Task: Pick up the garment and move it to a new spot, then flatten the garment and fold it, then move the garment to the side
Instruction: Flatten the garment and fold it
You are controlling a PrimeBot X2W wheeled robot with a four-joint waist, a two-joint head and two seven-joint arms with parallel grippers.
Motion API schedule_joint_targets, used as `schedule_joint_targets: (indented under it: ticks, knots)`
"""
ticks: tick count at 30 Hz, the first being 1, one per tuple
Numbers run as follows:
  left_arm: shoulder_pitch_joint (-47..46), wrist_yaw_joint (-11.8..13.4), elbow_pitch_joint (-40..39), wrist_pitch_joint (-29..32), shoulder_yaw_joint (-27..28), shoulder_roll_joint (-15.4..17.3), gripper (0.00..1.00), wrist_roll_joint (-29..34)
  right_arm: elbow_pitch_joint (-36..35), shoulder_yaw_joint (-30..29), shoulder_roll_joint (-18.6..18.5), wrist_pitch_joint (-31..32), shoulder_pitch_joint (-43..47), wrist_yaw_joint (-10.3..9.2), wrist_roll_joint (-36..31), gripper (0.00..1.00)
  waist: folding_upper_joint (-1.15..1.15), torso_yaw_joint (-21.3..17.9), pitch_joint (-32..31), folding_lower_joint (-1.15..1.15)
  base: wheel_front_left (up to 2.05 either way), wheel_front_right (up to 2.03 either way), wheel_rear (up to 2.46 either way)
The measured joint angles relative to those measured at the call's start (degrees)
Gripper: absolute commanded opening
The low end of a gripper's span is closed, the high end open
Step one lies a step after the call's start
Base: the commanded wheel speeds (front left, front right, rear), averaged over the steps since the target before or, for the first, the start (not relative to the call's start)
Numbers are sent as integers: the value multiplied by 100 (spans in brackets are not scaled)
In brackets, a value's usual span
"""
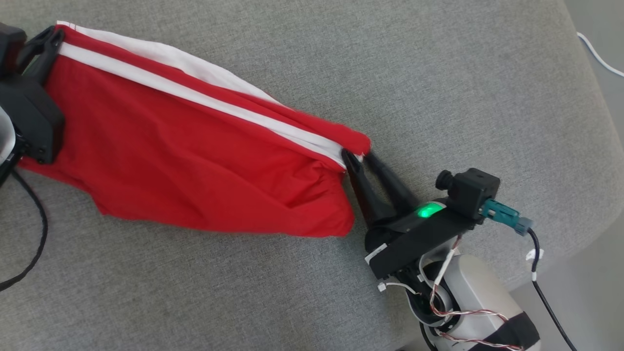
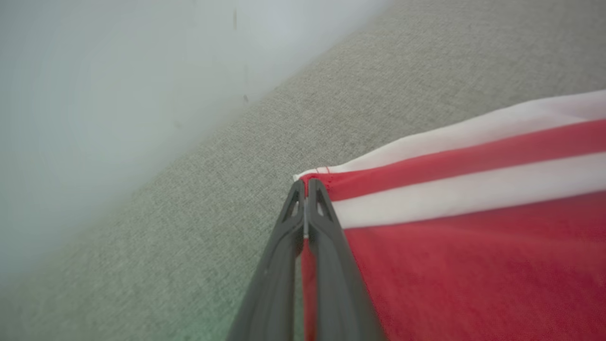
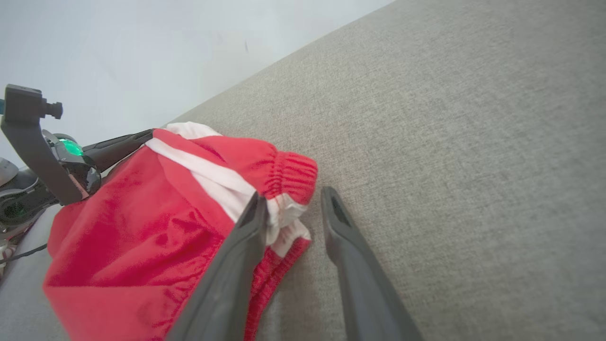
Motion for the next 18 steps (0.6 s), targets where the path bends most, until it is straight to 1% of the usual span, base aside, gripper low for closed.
schedule_joint_targets:
  ticks: [1, 3, 5, 10, 13, 16, 18]
  knots:
    - [-13, 0, 69, -64, -18, -21, 100, -69, -8, -5, 1, -19, 1, 0, 2, 100, 0, -7, -6, 0, 0, 0, 0]
    - [-17, 1, 157, -201, -103, -55, 100, -172, -62, -20, -38, -105, 29, -1, 0, 100, 0, -6, -39, -1, 0, 0, 0]
    - [-29, 1, 225, -399, -144, -93, 100, -225, -190, -3, -162, -185, 88, 0, -108, 100, 0, 13, -96, -1, 0, 0, 0]
    - [26, 1, 298, -1021, -49, -238, 100, -415, -568, -360, -318, -533, 465, 0, -318, 100, -1, 110, -356, -2, 0, 0, 0]
    - [187, 52, 300, -1300, 59, -264, 100, -579, -751, -687, -288, -808, 680, -1, -432, 100, -2, 174, -549, -2, 0, 0, 0]
    - [429, 98, 257, -1418, 75, -276, 100, -653, -835, -959, -210, -979, 880, -1, -597, 100, -1, 235, -731, -2, 0, 0, 0]
    - [577, 100, 219, -1455, 78, -245, 100, -710, -880, -1105, -171, -1080, 963, -1, -820, 100, -2, 272, -840, -3, 0, 0, 0]
